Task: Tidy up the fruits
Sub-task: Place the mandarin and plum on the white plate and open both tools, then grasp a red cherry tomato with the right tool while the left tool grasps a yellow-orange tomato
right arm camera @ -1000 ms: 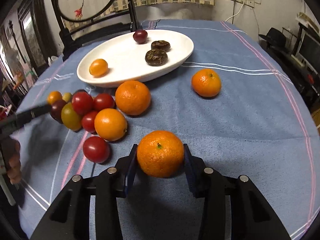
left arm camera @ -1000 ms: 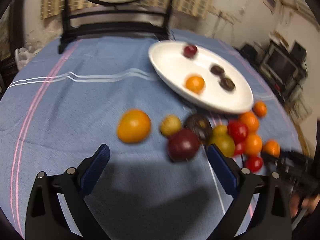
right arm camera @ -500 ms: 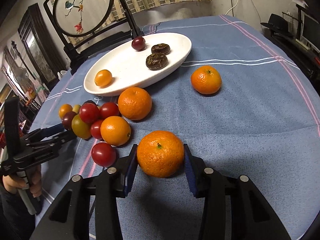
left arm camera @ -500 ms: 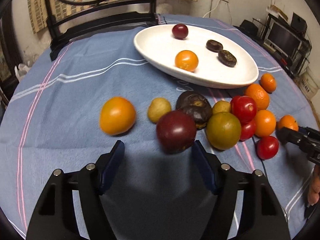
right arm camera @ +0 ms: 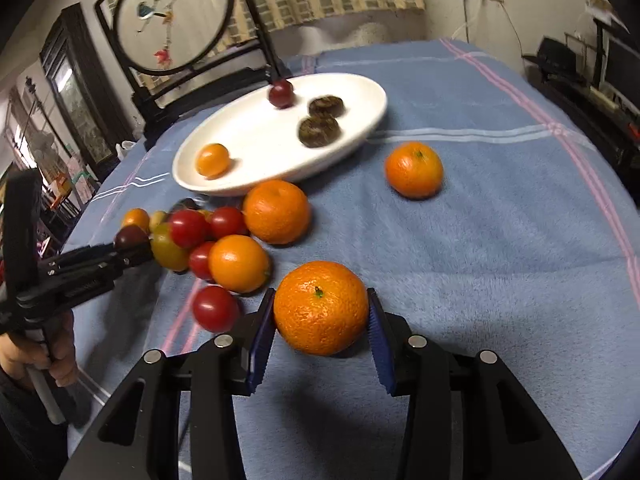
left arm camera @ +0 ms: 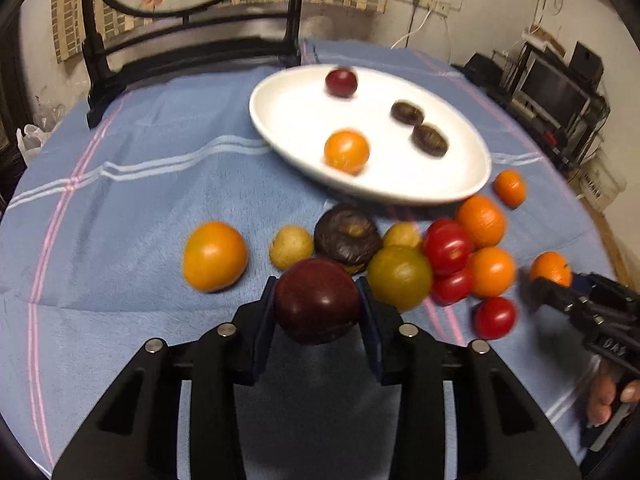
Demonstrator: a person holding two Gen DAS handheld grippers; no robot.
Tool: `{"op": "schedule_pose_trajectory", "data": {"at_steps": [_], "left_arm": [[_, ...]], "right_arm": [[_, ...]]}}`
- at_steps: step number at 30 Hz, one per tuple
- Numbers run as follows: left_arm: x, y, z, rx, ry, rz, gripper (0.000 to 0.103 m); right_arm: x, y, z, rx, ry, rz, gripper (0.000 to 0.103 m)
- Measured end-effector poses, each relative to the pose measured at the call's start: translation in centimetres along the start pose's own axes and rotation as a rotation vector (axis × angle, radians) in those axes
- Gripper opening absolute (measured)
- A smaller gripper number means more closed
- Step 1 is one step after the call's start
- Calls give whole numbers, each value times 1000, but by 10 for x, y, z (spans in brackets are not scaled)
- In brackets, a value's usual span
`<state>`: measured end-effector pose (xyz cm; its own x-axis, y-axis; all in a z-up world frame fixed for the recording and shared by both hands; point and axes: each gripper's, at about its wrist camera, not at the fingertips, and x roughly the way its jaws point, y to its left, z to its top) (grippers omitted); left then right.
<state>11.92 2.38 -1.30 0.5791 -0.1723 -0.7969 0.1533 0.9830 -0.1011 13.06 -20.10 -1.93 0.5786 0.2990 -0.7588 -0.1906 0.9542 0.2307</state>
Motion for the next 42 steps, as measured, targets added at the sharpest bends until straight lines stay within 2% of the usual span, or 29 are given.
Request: {"op": "schedule_pose_trajectory", "data": {"at_steps": [5, 9, 11, 18, 25, 27, 28, 29, 32, 34, 38, 42], "left_arm": [[-22, -9, 31, -1, -56, -54, 38], [-16, -17, 68, -20, -99, -37, 38], [-7, -17, 80, -41, -94, -14, 38], [49, -7, 111, -97, -21, 51, 38], [83, -4, 123, -111, -9, 95, 38], [86, -4, 123, -120, -9, 109, 44], [84, -3, 122, -134, -10, 97, 58], [80, -2, 120, -146, -22, 86, 70], [61, -4, 113, -140, -80, 97, 83], [44, -8, 103, -117, -115, 123, 87], [24, -10, 79, -91, -134, 154, 89], [4, -3, 54, -75, -121, 173, 92]], "right_arm": [[-16, 29, 38, -77, -68, -7, 44], [-5, 50, 72, -128, -104, -41, 44], [9, 54, 84, -130, -103, -65, 44], [52, 38, 90, -55, -54, -50, 44], [65, 28, 92, -29, -36, -23, 45], [66, 26, 90, -14, -49, 4, 52], [63, 27, 90, -17, -69, 6, 67], [61, 28, 89, -19, -80, -20, 77], [57, 30, 85, -39, -86, -21, 79], [57, 30, 83, -41, -83, -24, 79], [51, 28, 80, -36, -96, -27, 79], [41, 26, 78, -24, -109, -11, 82]]}}
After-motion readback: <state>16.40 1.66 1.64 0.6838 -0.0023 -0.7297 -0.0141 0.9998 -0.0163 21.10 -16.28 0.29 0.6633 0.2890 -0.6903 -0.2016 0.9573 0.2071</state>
